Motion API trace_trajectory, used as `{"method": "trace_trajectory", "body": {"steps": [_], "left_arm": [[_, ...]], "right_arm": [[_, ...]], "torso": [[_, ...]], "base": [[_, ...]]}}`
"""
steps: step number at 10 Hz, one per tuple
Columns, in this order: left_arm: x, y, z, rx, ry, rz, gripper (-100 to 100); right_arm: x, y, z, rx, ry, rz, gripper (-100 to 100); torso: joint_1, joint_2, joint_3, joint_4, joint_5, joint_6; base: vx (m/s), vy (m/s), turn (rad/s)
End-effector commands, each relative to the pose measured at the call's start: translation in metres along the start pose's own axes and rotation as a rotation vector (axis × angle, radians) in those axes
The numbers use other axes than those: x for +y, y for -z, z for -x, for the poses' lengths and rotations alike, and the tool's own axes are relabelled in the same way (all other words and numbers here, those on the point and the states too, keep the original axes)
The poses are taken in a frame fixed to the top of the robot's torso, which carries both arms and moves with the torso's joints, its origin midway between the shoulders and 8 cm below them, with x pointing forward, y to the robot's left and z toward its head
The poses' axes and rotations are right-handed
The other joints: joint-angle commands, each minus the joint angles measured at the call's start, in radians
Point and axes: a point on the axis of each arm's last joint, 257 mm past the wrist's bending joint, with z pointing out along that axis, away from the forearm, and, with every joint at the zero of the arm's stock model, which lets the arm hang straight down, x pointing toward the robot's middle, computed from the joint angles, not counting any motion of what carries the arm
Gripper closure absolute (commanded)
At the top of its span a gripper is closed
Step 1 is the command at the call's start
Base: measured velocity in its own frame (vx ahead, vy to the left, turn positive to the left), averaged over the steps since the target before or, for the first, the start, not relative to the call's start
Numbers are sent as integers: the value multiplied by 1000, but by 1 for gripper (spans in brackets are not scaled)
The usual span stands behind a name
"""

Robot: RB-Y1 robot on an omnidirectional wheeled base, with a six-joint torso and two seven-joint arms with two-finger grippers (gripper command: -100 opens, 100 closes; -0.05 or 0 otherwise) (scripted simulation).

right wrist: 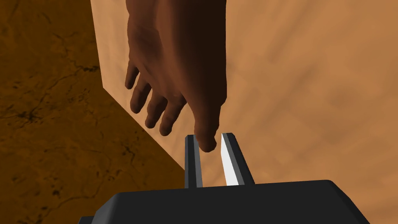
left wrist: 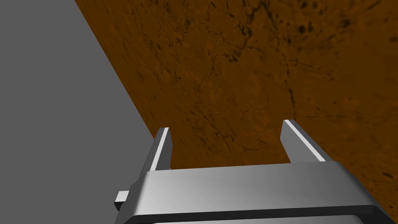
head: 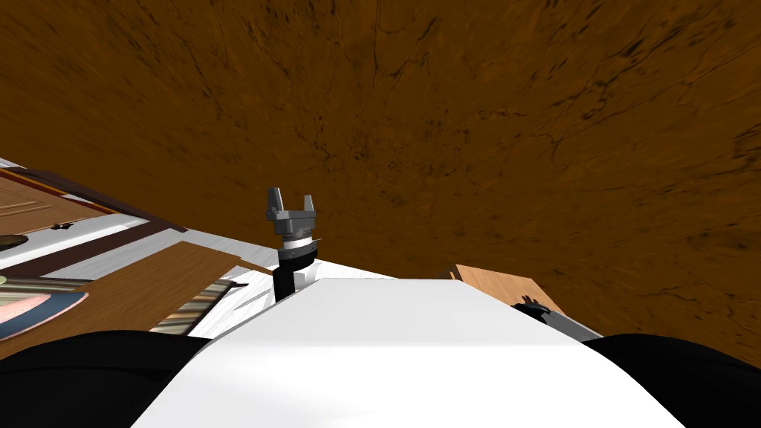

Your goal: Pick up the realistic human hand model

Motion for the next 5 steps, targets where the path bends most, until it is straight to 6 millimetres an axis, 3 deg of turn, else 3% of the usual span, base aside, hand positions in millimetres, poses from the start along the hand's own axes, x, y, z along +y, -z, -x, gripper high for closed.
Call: {"method": "trace_trajectory", "body": {"steps": [1,3,4,5], "left_arm": [[0,0,0,0,0,0,0],[0,0,0,0,0,0,0],[0,0,0,0,0,0,0],[0,0,0,0,0,0,0]], "right_arm": [[0,0,0,0,0,0,100],[-1,0,0,1,1,-2,100],[-1,0,0,1,1,-2,0],[-5,5,4,-4,7,-1,100]], "torso": [[0,0,0,0,0,0],[0,0,0,0,-1,0],[1,0,0,0,-1,0],[1,0,0,0,-1,0]], "base": [[0,-6,1],[0,0,0],[0,0,0],[5,29,-97]]}}
